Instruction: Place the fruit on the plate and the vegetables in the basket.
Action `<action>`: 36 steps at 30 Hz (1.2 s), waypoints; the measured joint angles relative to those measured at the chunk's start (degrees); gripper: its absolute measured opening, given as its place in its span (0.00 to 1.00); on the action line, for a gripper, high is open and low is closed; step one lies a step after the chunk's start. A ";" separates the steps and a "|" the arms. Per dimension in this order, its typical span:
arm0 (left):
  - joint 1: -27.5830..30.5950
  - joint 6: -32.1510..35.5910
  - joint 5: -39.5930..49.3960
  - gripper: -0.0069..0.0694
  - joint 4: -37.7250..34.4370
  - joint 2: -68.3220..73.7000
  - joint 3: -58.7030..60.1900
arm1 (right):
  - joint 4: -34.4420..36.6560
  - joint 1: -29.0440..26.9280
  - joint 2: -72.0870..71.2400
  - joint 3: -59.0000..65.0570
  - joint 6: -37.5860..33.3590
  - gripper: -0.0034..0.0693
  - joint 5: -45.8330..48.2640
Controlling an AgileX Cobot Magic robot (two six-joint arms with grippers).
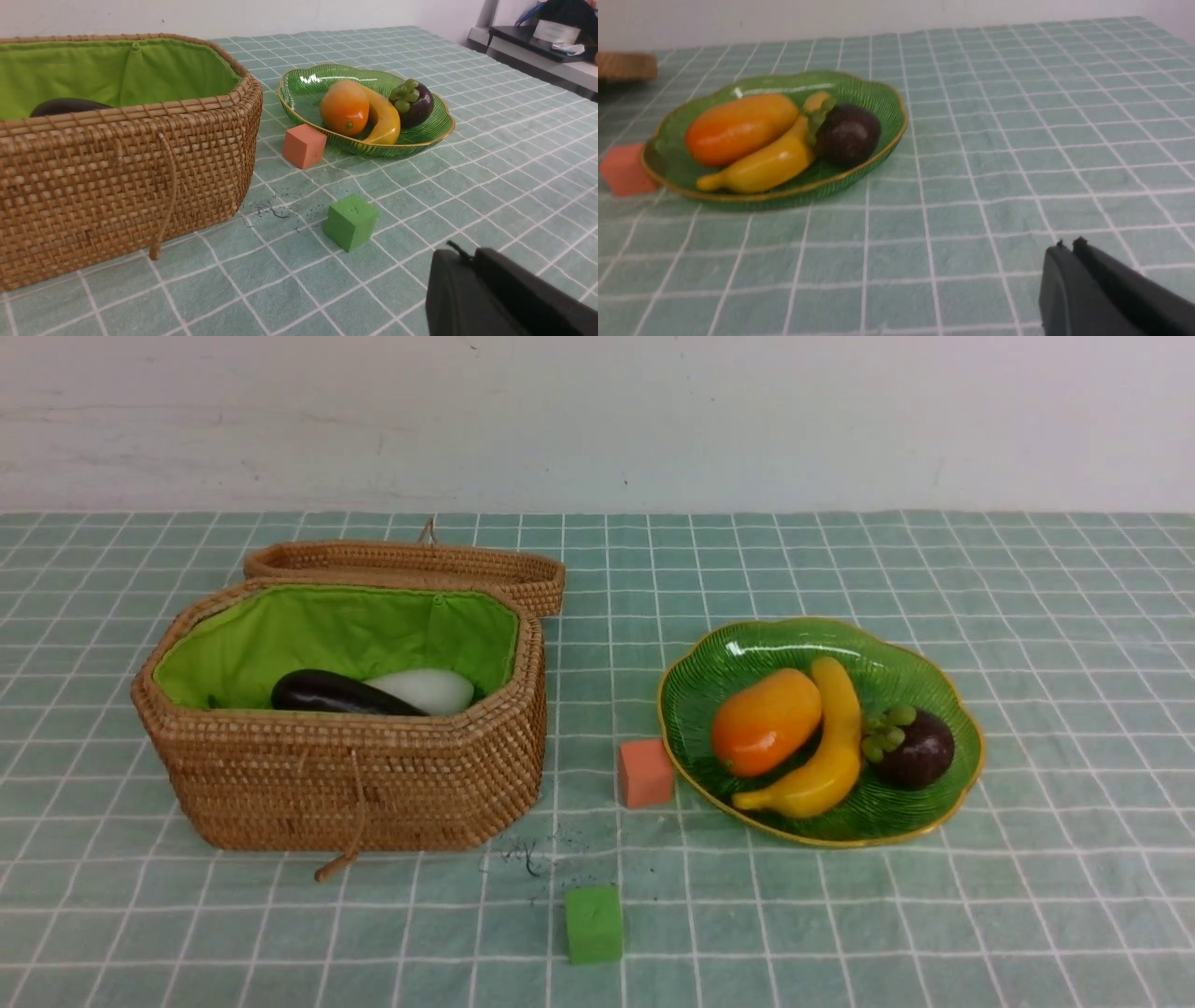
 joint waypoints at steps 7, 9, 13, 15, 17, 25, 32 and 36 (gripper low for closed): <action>0.00 0.00 0.02 0.16 0.00 0.00 0.00 | 7.71 0.00 0.00 0.80 -10.90 0.05 3.53; 0.00 0.00 0.02 0.16 0.00 0.00 0.00 | 8.65 0.00 0.00 0.76 -11.00 0.05 3.70; 0.00 0.00 0.02 0.16 0.00 0.00 0.00 | 10.40 0.00 0.00 0.76 -10.85 0.05 3.70; 0.00 0.00 0.02 0.16 0.00 0.00 0.00 | 10.48 0.00 0.00 0.76 -10.85 0.05 3.76; 0.00 0.00 0.02 0.16 0.00 0.00 0.00 | 10.52 0.00 0.00 0.76 -10.85 0.06 3.76; 0.00 -0.05 0.02 0.16 0.00 0.00 0.00 | 10.62 0.00 0.00 0.74 -10.85 0.07 3.86; 0.00 -0.05 -0.51 0.16 0.71 0.00 0.33 | 10.65 0.00 0.00 0.69 -10.85 0.08 4.08; 4.49 0.29 -2.45 0.16 1.98 0.00 1.63 | 10.65 0.00 0.00 0.69 -10.85 0.08 4.10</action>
